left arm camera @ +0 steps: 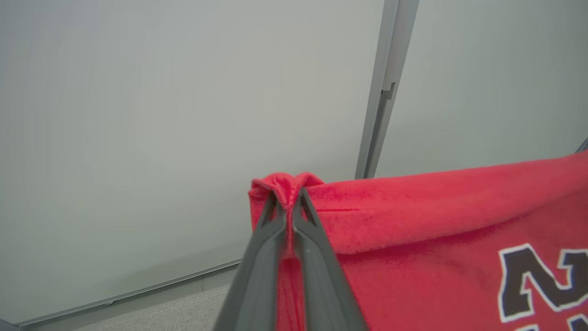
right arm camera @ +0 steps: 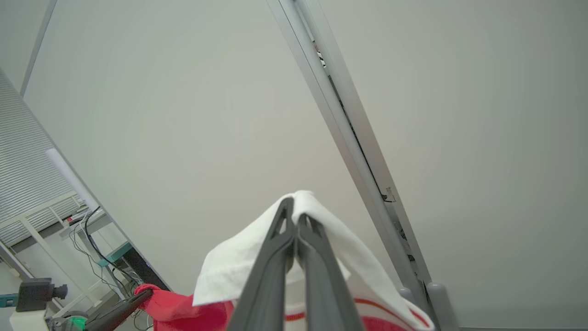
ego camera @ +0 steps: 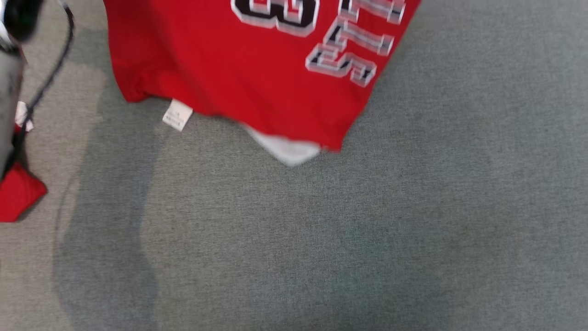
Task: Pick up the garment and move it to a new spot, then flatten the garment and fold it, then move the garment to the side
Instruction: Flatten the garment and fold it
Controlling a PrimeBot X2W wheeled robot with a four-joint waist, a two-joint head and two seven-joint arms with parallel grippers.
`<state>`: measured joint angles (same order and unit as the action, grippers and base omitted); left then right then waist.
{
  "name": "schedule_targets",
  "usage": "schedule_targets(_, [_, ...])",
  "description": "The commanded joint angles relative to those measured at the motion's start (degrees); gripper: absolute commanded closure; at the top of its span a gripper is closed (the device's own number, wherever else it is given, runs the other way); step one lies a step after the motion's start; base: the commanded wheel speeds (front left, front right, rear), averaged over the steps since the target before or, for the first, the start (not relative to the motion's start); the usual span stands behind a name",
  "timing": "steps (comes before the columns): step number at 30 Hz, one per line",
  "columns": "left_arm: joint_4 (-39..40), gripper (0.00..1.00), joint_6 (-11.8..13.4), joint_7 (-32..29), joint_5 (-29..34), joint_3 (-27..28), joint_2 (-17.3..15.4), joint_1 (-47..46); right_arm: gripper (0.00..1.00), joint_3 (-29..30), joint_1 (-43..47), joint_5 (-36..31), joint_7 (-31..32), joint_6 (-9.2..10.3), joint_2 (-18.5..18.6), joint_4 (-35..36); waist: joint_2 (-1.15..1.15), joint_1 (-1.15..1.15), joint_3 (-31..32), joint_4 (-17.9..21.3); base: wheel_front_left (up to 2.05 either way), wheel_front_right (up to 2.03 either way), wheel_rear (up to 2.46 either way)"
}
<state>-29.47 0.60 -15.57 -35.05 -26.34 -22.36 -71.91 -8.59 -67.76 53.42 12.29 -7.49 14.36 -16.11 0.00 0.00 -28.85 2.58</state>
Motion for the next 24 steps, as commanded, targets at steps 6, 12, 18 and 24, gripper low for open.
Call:
schedule_targets(6, [-10.0, 1.00, -2.1, 2.7, 2.4, -0.7, 2.1, -13.6, 1.00, -1.7, -13.5, 1.5, -9.1, -0.01, 3.0, -8.2, 0.00, 0.00, -3.5, 1.6, 0.00, 0.00, 0.00])
schedule_targets(12, [-18.2, 1.00, -3.5, 6.7, 3.3, -0.9, 4.7, -23.2, 1.00, -5.2, -24.3, 2.6, -14.7, -0.01, 4.9, -15.4, 0.00, 0.00, -3.2, 2.6, 0.00, 0.00, 0.00])
schedule_targets(18, [-25.6, 1.00, -5.7, 7.7, 2.1, -1.9, 7.5, -23.8, 1.00, -12.5, -24.8, 4.5, -12.2, -0.01, 7.1, -19.5, 0.00, 0.00, -2.5, 2.1, 0.00, 0.00, 0.00])
schedule_targets(24, [-30.9, 1.00, -7.6, 7.2, 0.2, -4.0, 8.5, -17.1, 1.00, -19.5, -15.1, 7.4, -10.0, -0.01, 10.0, -16.9, 0.00, 0.00, -0.7, 0.9, 0.00, 0.00, 0.00])
